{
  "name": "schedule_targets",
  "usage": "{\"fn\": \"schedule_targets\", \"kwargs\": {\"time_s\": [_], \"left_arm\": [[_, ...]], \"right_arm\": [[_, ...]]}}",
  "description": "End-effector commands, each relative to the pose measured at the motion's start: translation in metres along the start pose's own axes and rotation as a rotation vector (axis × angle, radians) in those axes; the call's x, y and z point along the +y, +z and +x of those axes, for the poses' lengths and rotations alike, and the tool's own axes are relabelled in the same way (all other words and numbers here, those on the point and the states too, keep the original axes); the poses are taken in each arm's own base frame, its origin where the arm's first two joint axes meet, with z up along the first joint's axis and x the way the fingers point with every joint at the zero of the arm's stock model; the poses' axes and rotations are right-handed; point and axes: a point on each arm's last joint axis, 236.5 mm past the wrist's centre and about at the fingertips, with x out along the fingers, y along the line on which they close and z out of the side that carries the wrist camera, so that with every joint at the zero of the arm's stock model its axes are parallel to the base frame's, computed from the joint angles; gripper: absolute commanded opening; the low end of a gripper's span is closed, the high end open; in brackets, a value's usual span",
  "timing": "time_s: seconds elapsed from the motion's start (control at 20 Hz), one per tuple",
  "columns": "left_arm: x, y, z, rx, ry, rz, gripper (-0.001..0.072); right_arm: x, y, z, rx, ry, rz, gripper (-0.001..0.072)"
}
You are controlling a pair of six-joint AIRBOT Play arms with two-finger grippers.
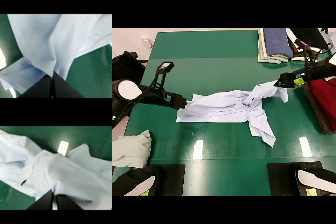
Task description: Fold the shirts.
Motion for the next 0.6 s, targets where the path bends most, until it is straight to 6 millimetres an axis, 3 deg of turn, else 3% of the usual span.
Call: {"fn": "schedule_targets", "kwargs": {"time_s": [0.0, 0.05, 0.2, 0.3, 0.45, 0.55], "left_arm": [[0.006, -0.008, 0.01, 0.007, 0.011, -0.01, 0.0023], [0.006, -0.008, 0.01, 0.007, 0.011, -0.01, 0.0023], [0.006, -0.008, 0.01, 0.006, 0.011, -0.01, 0.0023], [0.007, -0.001, 0.01, -0.024, 0.016, -0.011, 0.0023], [0.011, 0.022, 0.007, -0.122, 0.03, -0.044, 0.0023], [0.013, 0.033, 0.006, -0.169, 0.037, -0.045, 0.0023]], "right_arm": [[-0.02, 0.012, -0.001, -0.057, -0.034, 0.032, 0.0385], [-0.026, 0.017, -0.012, -0.078, -0.045, 0.044, 0.0463], [-0.026, 0.019, -0.044, -0.12, -0.062, 0.033, 0.0463], [-0.007, 0.002, -0.055, -0.075, -0.042, -0.017, 0.0463], [0.035, -0.028, -0.047, 0.047, 0.019, -0.123, 0.0451], [0.048, -0.041, -0.029, 0.12, -0.04, -0.243, 0.0452]]}}
